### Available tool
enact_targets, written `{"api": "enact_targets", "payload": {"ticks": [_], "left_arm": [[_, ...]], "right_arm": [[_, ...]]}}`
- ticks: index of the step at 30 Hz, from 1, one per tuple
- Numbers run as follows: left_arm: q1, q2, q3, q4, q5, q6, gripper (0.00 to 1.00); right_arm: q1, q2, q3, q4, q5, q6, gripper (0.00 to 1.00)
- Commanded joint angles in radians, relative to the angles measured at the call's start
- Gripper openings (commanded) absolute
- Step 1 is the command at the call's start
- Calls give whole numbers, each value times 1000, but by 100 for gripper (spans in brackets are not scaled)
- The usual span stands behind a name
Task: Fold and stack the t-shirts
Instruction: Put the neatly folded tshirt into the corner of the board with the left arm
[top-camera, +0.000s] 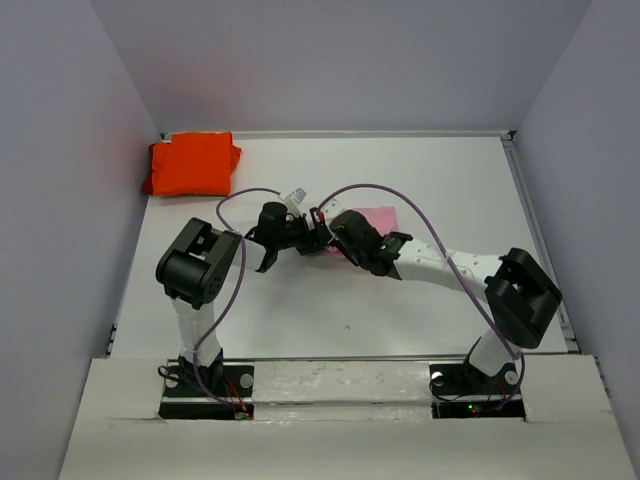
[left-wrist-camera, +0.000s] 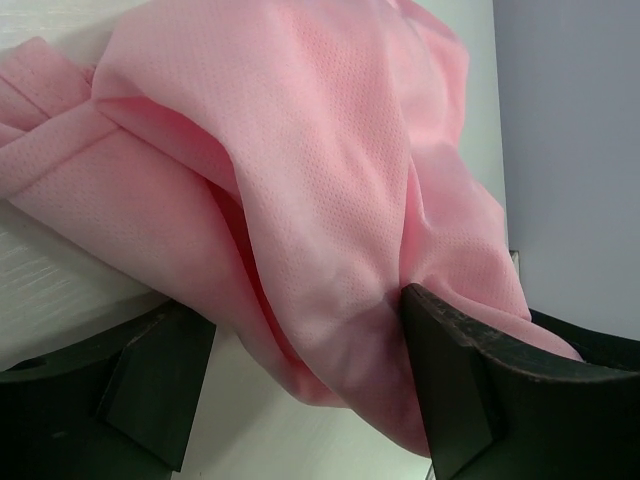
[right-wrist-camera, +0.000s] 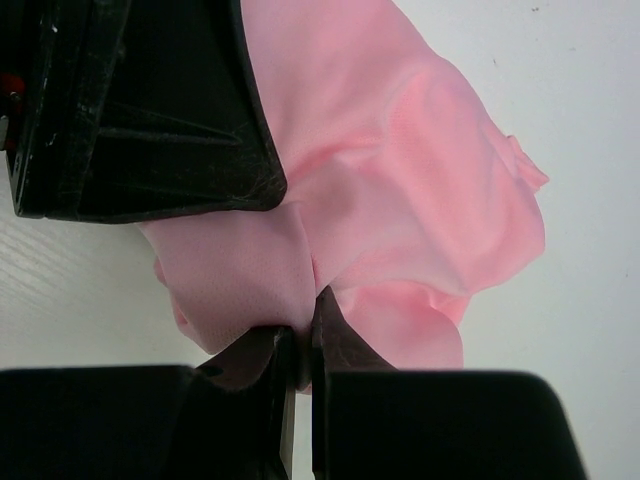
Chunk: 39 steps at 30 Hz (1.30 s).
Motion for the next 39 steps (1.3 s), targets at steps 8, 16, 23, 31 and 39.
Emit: {"api": "enact_targets", "payload": {"ticks": [8, 16, 23, 31, 39], "left_arm": [[-5, 0, -15, 10, 14, 22, 50], [-5, 48, 25, 54, 17, -8, 0], [9, 45, 86, -18, 12, 22, 0], [55, 95, 276, -245, 15, 119, 0], [142, 193, 663, -675, -41, 375, 0]], "right_arm": [[10, -45, 46, 23, 18, -2, 0], [10, -76, 0, 21, 13, 37, 0], [10, -133, -91, 3, -34, 177, 64], [29, -238, -193, 18, -86, 292, 88], [67, -324, -281, 89, -175, 367, 89]]}}
